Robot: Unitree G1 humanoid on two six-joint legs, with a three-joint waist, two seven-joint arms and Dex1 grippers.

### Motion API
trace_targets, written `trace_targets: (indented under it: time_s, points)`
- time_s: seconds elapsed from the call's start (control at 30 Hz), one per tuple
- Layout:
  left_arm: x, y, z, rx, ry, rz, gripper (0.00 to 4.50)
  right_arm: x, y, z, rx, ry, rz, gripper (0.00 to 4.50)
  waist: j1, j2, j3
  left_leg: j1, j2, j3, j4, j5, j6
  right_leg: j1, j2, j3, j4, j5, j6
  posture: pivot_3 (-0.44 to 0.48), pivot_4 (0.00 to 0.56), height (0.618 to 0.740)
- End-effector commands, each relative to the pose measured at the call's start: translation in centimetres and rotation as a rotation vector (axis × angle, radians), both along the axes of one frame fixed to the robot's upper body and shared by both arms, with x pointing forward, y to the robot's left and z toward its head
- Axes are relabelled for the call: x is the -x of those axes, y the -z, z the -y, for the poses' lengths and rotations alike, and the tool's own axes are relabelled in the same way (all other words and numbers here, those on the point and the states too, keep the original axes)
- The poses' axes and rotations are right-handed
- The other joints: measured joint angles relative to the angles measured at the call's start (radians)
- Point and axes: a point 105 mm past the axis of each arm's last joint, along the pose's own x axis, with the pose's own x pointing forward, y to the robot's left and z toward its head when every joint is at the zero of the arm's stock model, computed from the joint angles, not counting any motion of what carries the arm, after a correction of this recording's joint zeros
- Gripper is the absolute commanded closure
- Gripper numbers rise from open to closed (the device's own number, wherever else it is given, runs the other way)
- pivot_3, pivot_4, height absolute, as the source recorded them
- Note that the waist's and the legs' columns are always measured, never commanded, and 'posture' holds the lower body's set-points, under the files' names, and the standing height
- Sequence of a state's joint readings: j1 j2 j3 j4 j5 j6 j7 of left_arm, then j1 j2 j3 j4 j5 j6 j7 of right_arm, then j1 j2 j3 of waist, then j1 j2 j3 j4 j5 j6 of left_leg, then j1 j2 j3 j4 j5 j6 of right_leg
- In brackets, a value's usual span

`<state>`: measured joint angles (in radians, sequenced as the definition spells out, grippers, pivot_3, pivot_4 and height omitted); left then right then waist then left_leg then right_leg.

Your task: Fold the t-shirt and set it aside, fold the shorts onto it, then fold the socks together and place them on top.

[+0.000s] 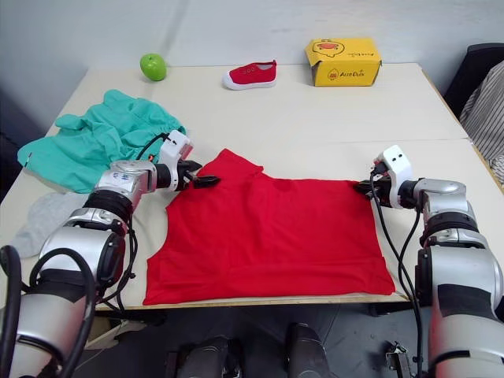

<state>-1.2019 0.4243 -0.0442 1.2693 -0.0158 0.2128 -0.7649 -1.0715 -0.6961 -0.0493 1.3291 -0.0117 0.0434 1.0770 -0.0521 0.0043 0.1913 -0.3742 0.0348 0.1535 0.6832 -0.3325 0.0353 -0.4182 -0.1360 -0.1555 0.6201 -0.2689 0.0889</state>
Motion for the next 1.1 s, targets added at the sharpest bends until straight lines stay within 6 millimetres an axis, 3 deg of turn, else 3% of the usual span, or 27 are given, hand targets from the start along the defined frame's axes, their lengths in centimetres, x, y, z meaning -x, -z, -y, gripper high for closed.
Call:
trace_targets:
  time_s: [0.03, 0.23, 0.37, 0.57, 0.8, 1.1]
  points:
    - [0.0, 0.3, 0.7, -0.015, 0.02, -0.001, 1.23, 0.0, -1.1, -0.3, -0.012, -0.042, 0.039, 4.5, 0.0, 0.0, 0.0, 0.0, 0.0, 0.0, 0.0, 0.0, 0.0, 0.0, 0.0, 0.0, 0.0, 0.0, 0.0, 0.0, 0.15, 0.74]
    - [-0.1, 0.5, 0.9, -0.017, 0.015, 0.014, 3.13, 0.4, -1.0, -0.3, -0.023, -0.072, 0.033, 4.5, 0.0, 0.0, 0.0, 0.0, 0.0, 0.0, 0.0, 0.0, 0.0, 0.0, 0.0, 0.0, 0.0, 0.0, 0.0, 0.0, 0.15, 0.74]
    - [-0.3, -0.4, 0.9, 0.035, 0.01, 0.08, 4.45, 0.6, -0.9, -0.2, -0.031, -0.077, 0.036, 4.5, -0.001, 0.0, 0.0, 0.0, 0.0, 0.0, 0.0, 0.0, 0.0, 0.0, 0.0, 0.0, 0.0, 0.0, 0.0, 0.0, 0.15, 0.74]
    - [-0.2, -1.5, 0.3, 0.101, 0.026, 0.145, 4.45, 0.6, -1.5, -0.3, -0.054, -0.091, 0.076, 4.5, -0.001, 0.0, 0.0, 0.0, 0.0, 0.0, 0.0, 0.0, 0.0, 0.0, 0.0, 0.0, 0.0, 0.0, 0.0, 0.0, 0.15, 0.74]
    - [0.1, -3.1, 0.0, 0.116, 0.082, 0.211, 4.45, 0.3, -4.4, -0.4, -0.137, -0.107, 0.177, 4.5, -0.002, 0.0, 0.0, 0.0, 0.0, 0.0, 0.0, 0.0, 0.0, 0.0, 0.0, 0.0, 0.0, 0.0, 0.0, 0.0, 0.15, 0.74]
    - [1.5, -4.1, -2.5, 0.126, 0.125, 0.228, 4.45, 2.0, -6.7, 1.3, -0.221, -0.151, 0.209, 4.5, -0.003, 0.0, 0.0, 0.0, 0.0, 0.0, 0.0, 0.0, 0.0, 0.0, 0.0, 0.0, 0.0, 0.0, 0.0, 0.0, 0.15, 0.74]
